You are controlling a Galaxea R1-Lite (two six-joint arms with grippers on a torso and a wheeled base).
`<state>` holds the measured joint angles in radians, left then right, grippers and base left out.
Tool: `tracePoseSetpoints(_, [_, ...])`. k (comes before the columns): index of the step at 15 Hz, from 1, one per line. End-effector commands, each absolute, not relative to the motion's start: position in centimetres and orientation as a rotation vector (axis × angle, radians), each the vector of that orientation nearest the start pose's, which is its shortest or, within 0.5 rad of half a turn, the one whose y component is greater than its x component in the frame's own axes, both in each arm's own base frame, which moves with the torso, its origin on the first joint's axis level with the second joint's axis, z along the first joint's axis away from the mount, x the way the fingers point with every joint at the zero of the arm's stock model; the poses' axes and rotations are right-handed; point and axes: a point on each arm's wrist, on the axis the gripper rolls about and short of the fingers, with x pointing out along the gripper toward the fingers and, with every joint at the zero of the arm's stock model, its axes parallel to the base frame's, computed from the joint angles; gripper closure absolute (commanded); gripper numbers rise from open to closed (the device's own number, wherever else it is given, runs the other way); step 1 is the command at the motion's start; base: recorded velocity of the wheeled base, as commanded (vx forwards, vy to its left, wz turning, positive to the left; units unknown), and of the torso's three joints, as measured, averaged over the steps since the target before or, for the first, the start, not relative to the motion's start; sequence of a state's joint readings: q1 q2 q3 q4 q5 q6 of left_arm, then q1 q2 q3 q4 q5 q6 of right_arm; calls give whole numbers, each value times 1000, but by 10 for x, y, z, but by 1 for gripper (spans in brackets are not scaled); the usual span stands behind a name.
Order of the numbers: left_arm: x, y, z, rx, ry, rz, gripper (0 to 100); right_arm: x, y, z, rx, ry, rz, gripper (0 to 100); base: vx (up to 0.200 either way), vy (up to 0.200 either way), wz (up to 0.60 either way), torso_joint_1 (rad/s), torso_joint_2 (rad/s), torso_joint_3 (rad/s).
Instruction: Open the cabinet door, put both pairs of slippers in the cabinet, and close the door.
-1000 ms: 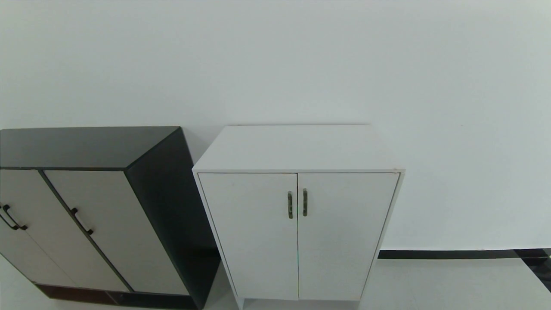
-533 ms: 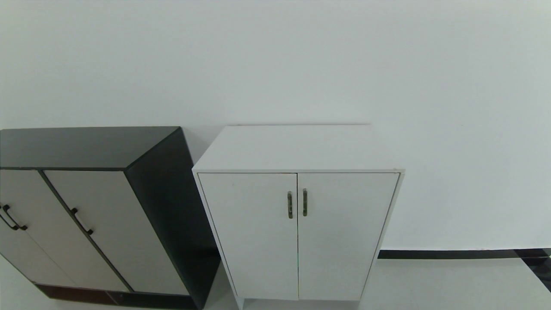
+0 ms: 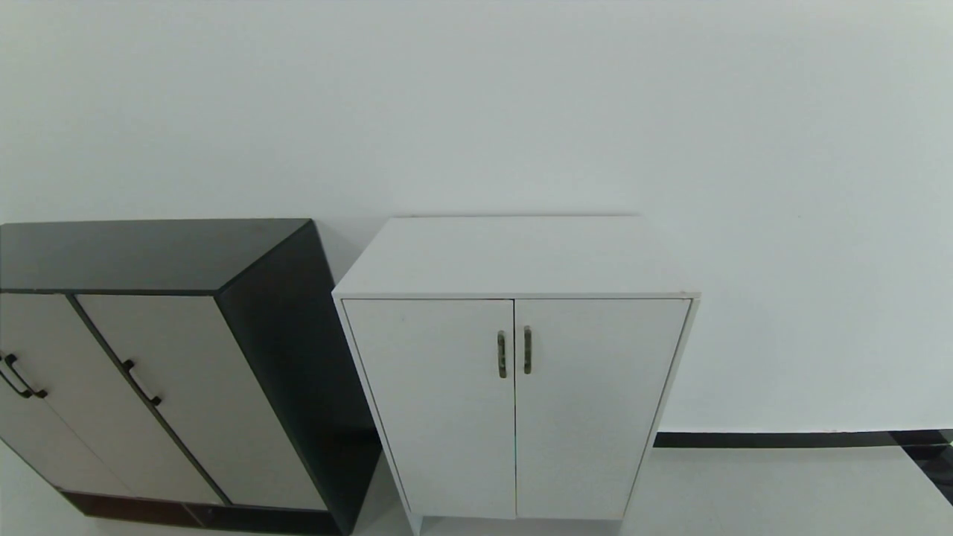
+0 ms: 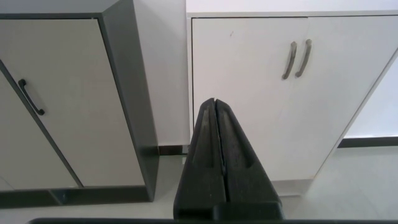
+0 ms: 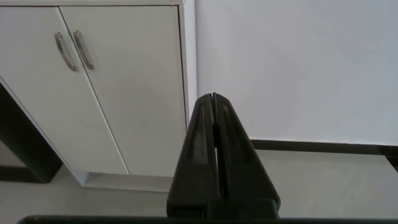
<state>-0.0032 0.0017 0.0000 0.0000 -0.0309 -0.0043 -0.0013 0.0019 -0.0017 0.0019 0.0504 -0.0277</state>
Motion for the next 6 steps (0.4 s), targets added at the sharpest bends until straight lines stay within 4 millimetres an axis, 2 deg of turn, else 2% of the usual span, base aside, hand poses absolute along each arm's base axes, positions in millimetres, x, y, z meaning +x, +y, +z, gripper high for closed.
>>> tracePoseSetpoints(1, [-23,-1,76,-5,2,-34,100,-23,1,76,-26,2,49,100,0,0,0,0,0,0])
tracePoseSetpoints(6, [-23,-1,76,-5,2,-34,100,-23,1,76,-15,3,41,100,0,0,0,0,0,0])
